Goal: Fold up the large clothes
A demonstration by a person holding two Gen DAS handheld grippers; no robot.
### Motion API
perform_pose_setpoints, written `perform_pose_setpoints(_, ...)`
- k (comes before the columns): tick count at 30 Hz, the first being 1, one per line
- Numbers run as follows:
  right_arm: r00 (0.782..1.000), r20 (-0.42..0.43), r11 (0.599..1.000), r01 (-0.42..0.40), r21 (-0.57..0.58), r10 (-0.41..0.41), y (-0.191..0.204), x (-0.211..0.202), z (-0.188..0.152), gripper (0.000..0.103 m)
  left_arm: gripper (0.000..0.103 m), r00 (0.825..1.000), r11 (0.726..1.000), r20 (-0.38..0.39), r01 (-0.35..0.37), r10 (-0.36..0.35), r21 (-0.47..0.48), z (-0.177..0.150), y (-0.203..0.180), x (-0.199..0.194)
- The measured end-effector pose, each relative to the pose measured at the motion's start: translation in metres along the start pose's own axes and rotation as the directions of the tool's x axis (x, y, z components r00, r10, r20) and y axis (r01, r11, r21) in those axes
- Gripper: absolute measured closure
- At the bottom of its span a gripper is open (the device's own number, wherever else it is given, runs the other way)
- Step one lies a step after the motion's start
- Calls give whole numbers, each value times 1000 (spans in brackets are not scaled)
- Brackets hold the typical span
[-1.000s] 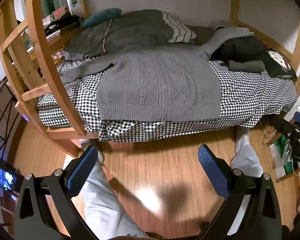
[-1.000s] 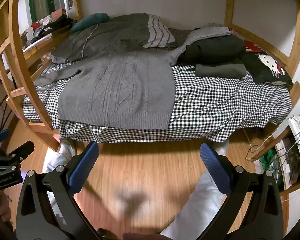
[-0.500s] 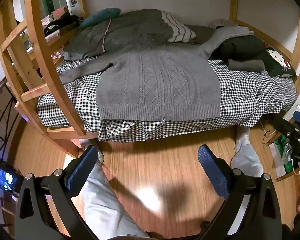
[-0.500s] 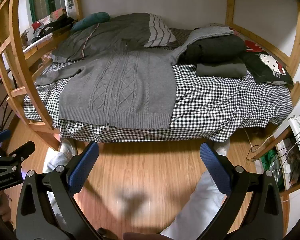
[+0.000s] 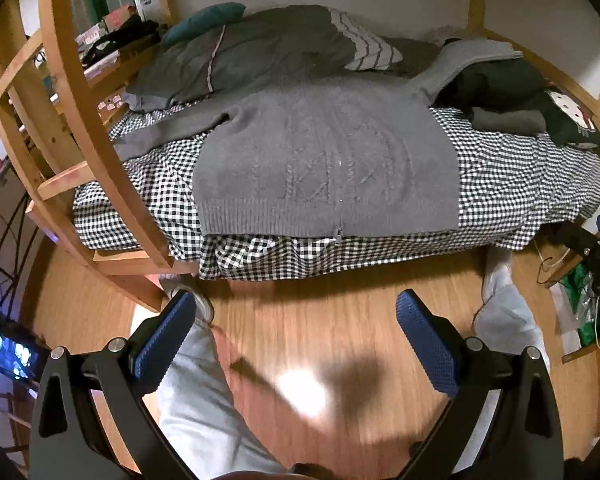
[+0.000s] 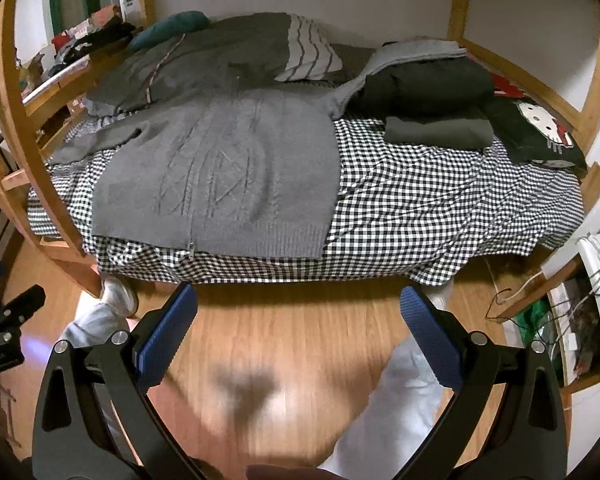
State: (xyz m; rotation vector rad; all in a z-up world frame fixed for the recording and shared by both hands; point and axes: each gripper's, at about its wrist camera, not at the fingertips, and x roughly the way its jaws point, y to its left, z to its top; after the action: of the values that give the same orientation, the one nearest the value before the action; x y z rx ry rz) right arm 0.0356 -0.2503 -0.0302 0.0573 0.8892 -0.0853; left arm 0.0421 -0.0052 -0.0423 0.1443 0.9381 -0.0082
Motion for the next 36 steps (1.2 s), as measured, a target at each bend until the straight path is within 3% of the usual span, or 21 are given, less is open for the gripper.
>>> perform_pose_setpoints(13, 999, -40, 1000, -20, -19, 20, 3, 120, 70, 3, 5, 999, 999, -34, -35, 34, -17, 69, 6, 105)
perform_pose_setpoints(22, 994, -93, 996, -55, -66, 49, 23, 180, 118, 3, 5, 996, 995, -46, -73, 70, -70, 121, 17, 154)
perform_pose_setpoints(36, 988, -125, 963, -117, -241, 88, 71, 258, 201, 3, 5, 991, 951, -96, -115, 91, -286, 182, 72, 235)
